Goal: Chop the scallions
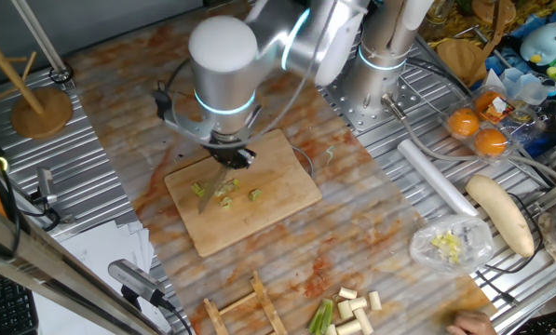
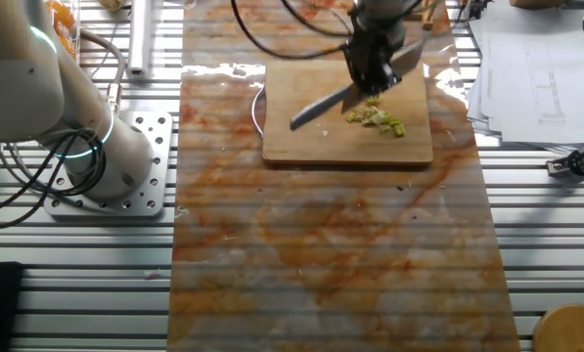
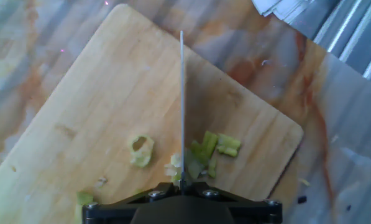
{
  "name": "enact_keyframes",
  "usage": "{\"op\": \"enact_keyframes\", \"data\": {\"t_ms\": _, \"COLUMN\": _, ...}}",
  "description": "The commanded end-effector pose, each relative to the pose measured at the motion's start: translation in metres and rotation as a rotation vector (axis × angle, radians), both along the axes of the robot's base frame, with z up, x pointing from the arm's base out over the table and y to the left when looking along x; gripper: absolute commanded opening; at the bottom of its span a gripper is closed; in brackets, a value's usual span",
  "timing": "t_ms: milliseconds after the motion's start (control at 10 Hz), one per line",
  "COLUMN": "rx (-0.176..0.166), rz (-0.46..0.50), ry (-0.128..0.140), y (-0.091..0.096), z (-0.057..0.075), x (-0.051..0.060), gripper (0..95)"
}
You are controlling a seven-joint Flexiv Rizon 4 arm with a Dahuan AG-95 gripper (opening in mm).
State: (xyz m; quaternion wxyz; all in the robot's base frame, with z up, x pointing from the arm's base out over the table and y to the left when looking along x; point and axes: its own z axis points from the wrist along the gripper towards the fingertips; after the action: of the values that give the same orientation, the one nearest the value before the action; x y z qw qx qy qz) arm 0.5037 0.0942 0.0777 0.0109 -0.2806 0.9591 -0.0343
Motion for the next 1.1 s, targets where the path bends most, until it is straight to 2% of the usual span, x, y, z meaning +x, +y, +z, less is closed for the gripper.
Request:
{"op": "enact_keyframes", "data": {"t_ms": 100, "rx": -0.004, "rz": -0.02, "ry": 0.007, "y": -0.004, "z": -0.008, "x": -0.001, "gripper": 0.0}}
{"op": "enact_keyframes", "data": {"t_ms": 300, "rx": 0.006, "rz": -0.025, "ry": 0.004, "y": -0.005, "z": -0.027, "x": 0.002, "gripper": 0.0}}
{"op": "enact_keyframes", "data": {"t_ms": 400, "rx": 0.009, "rz": -0.037, "ry": -0.01, "y": -0.003, "z": -0.042, "x": 0.004, "gripper": 0.0}}
{"op": "enact_keyframes", "data": {"t_ms": 500, "rx": 0.011, "rz": -0.048, "ry": -0.022, "y": -0.003, "z": -0.052, "x": 0.004, "gripper": 0.0}}
{"op": "enact_keyframes", "data": {"t_ms": 600, "rx": 0.001, "rz": -0.051, "ry": -0.024, "y": -0.003, "z": -0.055, "x": 0.005, "gripper": 0.0}}
{"op": "enact_keyframes", "data": {"t_ms": 700, "rx": -0.018, "rz": -0.027, "ry": -0.036, "y": -0.004, "z": -0.048, "x": 0.004, "gripper": 0.0}}
{"op": "enact_keyframes", "data": {"t_ms": 900, "rx": 0.004, "rz": -0.03, "ry": -0.012, "y": -0.003, "z": -0.015, "x": 0.002, "gripper": 0.0}}
{"op": "enact_keyframes", "data": {"t_ms": 1000, "rx": 0.013, "rz": -0.033, "ry": 0.013, "y": 0.001, "z": 0.006, "x": -0.003, "gripper": 0.0}}
{"op": "enact_keyframes", "data": {"t_ms": 1100, "rx": 0.018, "rz": -0.033, "ry": 0.019, "y": 0.002, "z": 0.011, "x": -0.008, "gripper": 0.0}}
